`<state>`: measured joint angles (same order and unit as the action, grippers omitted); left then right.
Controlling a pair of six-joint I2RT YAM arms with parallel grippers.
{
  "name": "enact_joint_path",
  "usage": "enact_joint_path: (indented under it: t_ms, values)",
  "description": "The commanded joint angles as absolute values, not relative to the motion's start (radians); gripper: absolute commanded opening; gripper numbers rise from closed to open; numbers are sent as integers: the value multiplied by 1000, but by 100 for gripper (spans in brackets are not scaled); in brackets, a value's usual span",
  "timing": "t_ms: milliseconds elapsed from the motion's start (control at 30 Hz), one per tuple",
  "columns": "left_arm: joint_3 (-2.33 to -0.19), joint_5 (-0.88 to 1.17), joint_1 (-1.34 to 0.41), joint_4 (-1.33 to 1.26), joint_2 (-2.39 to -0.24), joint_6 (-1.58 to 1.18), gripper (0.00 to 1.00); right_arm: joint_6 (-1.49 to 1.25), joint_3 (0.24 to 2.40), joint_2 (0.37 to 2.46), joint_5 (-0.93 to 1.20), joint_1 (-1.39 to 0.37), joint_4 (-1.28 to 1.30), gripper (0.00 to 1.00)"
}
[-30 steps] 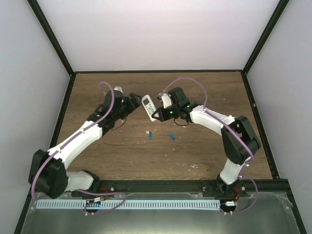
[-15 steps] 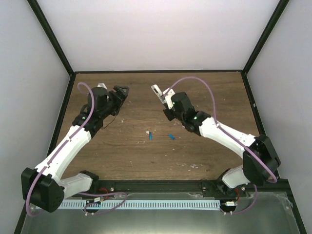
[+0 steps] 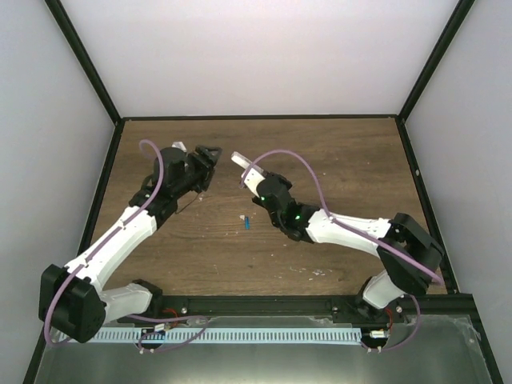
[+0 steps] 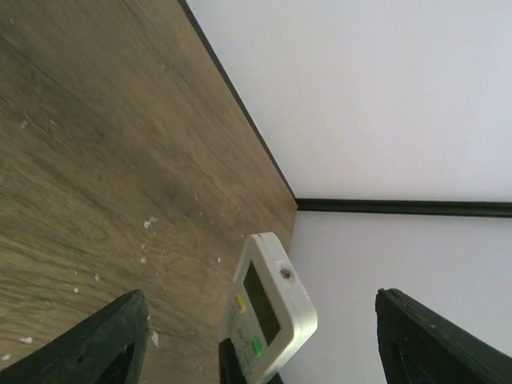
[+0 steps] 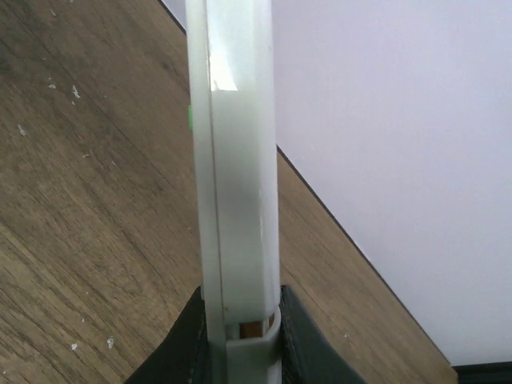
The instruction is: Load the batteries into the remote control
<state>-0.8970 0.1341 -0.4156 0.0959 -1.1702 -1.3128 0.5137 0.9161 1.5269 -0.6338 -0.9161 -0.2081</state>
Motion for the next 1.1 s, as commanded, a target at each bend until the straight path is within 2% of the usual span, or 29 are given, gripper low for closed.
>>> enact_joint_path:
  t_ms: [0,500,900,1067]
  values:
    - [-895,116,-452,38,-1202,-1319,75,574,907,1551,-753,-966,-346,1]
    - [-943,97,-495,63,-1290,-1276,67,655,893,1608,-791,-1026,-401,1]
    - [-956,115,-497,81,-1303,-1258,42,762,884,1660,-837,-1052,-490,1]
    - [-953,122,-496,87,-1308,-1253,39,791,885,1663,-851,-1058,-527,1]
